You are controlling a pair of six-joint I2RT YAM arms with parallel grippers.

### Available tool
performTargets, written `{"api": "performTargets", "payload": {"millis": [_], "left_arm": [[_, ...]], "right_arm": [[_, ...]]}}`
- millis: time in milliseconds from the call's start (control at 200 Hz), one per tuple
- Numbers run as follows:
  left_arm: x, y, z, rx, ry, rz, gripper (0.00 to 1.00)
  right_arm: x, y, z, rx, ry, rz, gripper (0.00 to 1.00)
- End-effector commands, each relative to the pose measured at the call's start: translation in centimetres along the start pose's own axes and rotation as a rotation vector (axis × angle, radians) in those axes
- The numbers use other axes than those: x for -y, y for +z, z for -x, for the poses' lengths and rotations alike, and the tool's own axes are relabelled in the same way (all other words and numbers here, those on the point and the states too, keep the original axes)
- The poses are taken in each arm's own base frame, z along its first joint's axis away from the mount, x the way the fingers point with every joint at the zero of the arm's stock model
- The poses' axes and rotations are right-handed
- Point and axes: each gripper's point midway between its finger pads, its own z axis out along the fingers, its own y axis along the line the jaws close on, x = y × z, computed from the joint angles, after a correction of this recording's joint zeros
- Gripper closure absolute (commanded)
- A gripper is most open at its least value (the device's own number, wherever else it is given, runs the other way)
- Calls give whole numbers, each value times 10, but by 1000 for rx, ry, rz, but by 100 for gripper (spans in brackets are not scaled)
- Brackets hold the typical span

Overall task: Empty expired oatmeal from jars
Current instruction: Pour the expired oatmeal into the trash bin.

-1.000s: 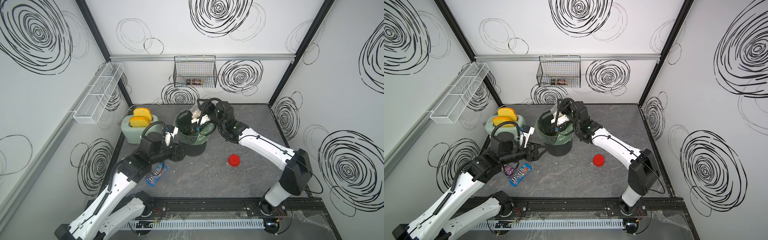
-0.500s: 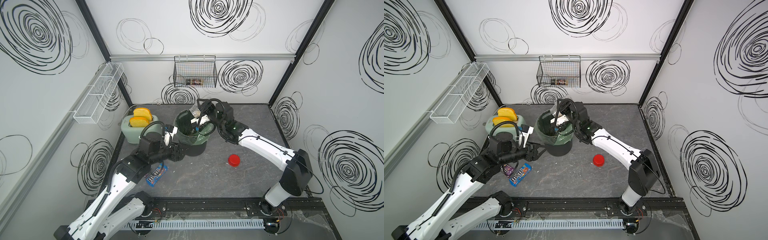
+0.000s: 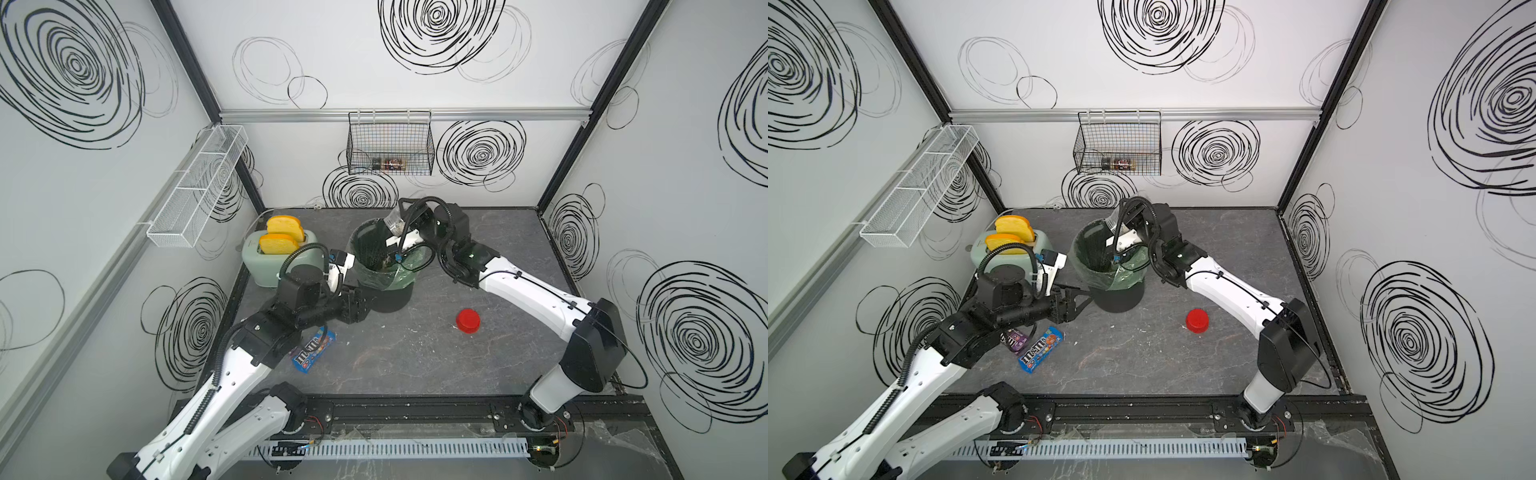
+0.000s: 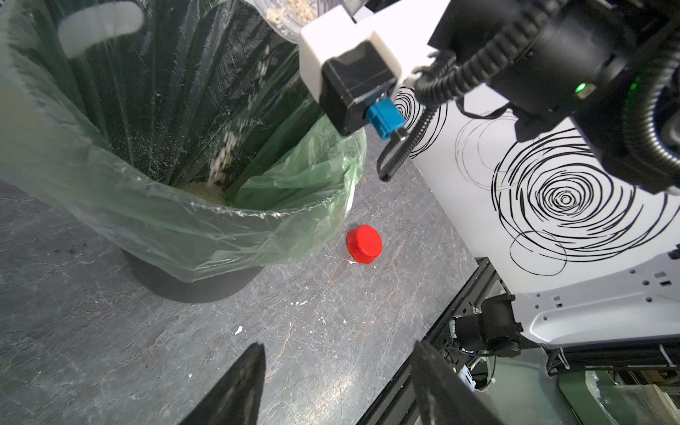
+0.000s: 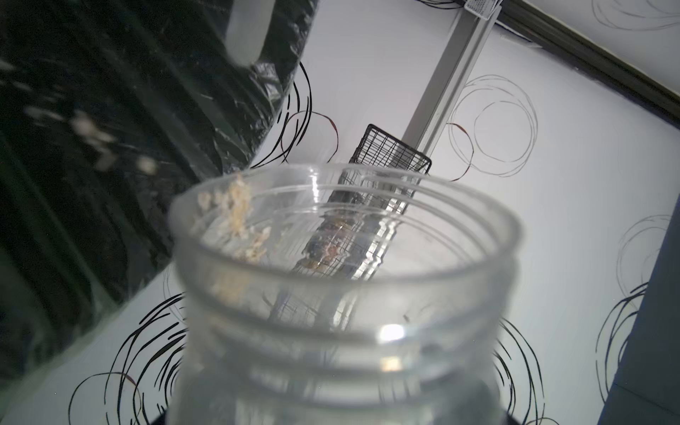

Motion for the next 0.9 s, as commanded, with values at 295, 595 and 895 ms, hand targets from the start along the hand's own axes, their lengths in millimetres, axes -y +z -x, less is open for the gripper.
{"api": "performTargets", "payload": {"millis": [295, 595, 895], "left_arm": [[1, -2, 8, 24, 38, 9, 32], [-2, -2, 6, 28, 40, 16, 32], [6, -19, 16, 55, 72, 17, 32]], "right_arm": [[42, -22, -53, -112, 42, -100, 52], [41, -22, -50, -105, 28, -85, 52], [51, -35, -74, -143, -61, -71, 54]]}}
